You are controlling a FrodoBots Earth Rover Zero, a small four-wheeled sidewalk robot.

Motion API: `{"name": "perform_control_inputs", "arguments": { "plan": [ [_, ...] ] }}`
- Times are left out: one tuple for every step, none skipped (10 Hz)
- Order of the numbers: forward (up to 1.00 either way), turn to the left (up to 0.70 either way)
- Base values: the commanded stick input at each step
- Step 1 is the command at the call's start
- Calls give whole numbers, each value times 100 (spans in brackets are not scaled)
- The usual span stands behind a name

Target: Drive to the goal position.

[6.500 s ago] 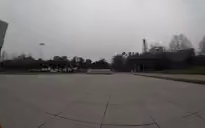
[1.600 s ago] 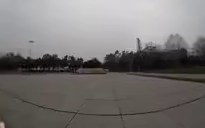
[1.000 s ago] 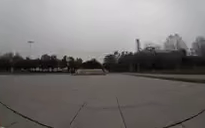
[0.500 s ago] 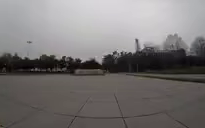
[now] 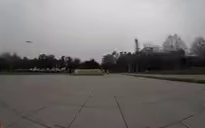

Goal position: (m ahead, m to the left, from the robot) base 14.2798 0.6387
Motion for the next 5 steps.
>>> {"name": "perform_control_inputs", "arguments": {
  "plan": [
    [70, -1],
    [70, -1],
    [70, -1],
    [70, -1],
    [70, -1]
  ]
}}
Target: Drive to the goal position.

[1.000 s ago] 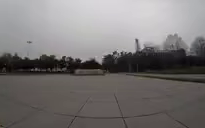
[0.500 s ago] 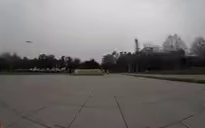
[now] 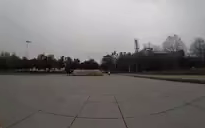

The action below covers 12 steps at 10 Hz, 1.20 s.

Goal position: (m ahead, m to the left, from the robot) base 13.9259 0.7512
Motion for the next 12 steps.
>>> {"name": "perform_control_inputs", "arguments": {
  "plan": [
    [70, -1],
    [70, -1],
    [70, -1],
    [70, -1],
    [70, -1],
    [70, -1],
    [70, -1],
    [70, -1],
    [70, -1],
    [70, -1],
    [70, -1],
    [70, -1]
  ]
}}
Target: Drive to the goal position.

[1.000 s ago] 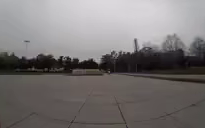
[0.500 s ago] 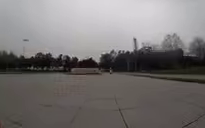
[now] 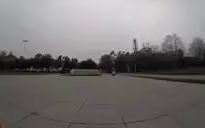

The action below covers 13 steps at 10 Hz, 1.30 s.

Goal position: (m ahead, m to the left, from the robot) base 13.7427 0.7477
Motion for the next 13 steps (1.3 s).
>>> {"name": "perform_control_inputs", "arguments": {
  "plan": [
    [70, -1],
    [70, -1],
    [70, -1],
    [70, -1],
    [70, -1],
    [70, -1],
    [70, -1],
    [70, -1],
    [70, -1],
    [70, -1],
    [70, -1],
    [70, -1],
    [70, -1]
  ]
}}
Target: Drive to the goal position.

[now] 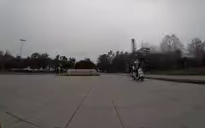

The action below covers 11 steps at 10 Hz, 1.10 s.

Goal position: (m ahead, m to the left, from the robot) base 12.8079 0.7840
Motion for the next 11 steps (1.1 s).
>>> {"name": "perform_control_inputs", "arguments": {
  "plan": [
    [70, -1],
    [70, -1],
    [70, -1],
    [70, -1],
    [70, -1],
    [70, -1],
    [70, -1],
    [70, -1],
    [70, -1],
    [70, -1],
    [70, -1]
  ]
}}
